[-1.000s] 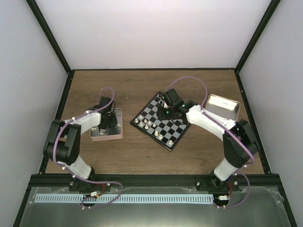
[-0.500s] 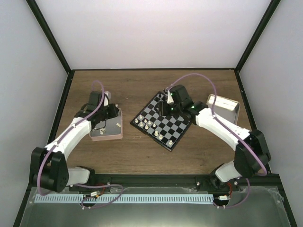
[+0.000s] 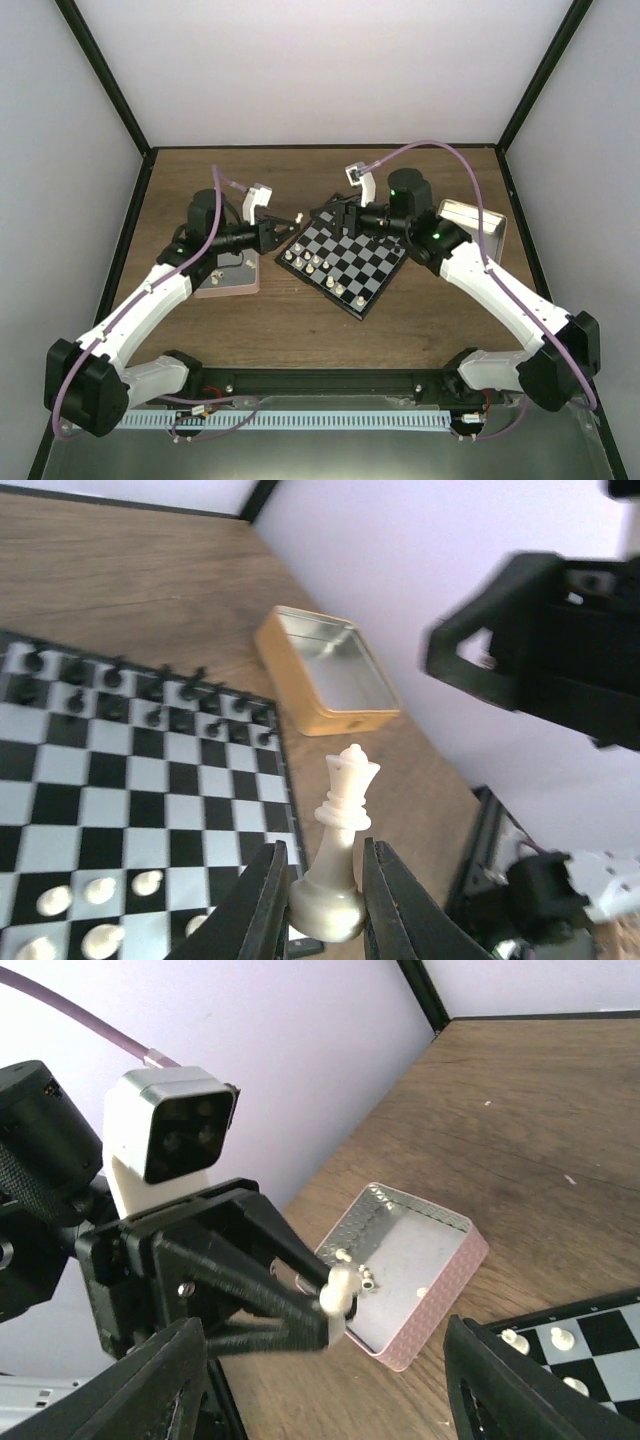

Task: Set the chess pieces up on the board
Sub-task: Place the chess piece on the chessboard.

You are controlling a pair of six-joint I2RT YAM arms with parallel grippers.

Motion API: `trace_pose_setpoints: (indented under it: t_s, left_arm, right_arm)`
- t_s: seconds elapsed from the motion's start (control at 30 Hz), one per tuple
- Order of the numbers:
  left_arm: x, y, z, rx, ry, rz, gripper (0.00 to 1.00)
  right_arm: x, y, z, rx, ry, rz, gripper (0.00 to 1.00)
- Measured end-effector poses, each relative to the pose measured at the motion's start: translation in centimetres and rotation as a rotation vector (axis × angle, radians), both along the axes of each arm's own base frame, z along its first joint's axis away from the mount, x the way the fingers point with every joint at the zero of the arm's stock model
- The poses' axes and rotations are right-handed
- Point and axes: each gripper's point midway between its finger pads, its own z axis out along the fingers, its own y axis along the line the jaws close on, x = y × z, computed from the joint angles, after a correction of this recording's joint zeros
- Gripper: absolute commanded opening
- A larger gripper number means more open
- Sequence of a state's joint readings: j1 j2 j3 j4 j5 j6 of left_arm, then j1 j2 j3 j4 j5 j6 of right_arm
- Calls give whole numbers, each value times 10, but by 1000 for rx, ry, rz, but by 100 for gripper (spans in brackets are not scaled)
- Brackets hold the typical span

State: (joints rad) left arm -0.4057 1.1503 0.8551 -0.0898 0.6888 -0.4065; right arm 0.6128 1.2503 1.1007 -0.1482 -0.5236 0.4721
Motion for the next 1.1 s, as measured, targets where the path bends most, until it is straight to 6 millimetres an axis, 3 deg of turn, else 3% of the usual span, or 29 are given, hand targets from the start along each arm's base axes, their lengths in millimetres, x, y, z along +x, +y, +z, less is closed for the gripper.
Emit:
trace_pose_setpoints:
  t_s: [0.2, 0.37, 0.47, 0.6, 0.87, 1.03, 1.1]
  left_arm:
    - [-27, -18, 22, -54, -75, -145, 13]
    - [-40, -23, 28, -68, -103, -209, 13]
    - [-41, -24, 25, -56, -107, -218, 13]
    - [-43, -23, 20, -37, -105, -226, 13]
    - [-42, -22, 17, -17, -116, -225, 13]
    - [-41, -22, 18, -12, -122, -220, 15]
    - [-41, -22, 18, -11, -123, -220, 20]
  right_arm:
    - [-4, 12, 10, 20, 16, 80, 63]
    - [-7, 22, -4, 6, 85, 151, 49]
    - [-9, 27, -16, -6, 137, 180, 37]
    - [-16, 28, -17, -5, 161, 211, 27]
    - [-25, 28, -19, 0, 194, 255, 30]
    - [-29, 29, -18, 9, 201, 280, 9]
    - [-29, 29, -18, 8, 203, 281, 5]
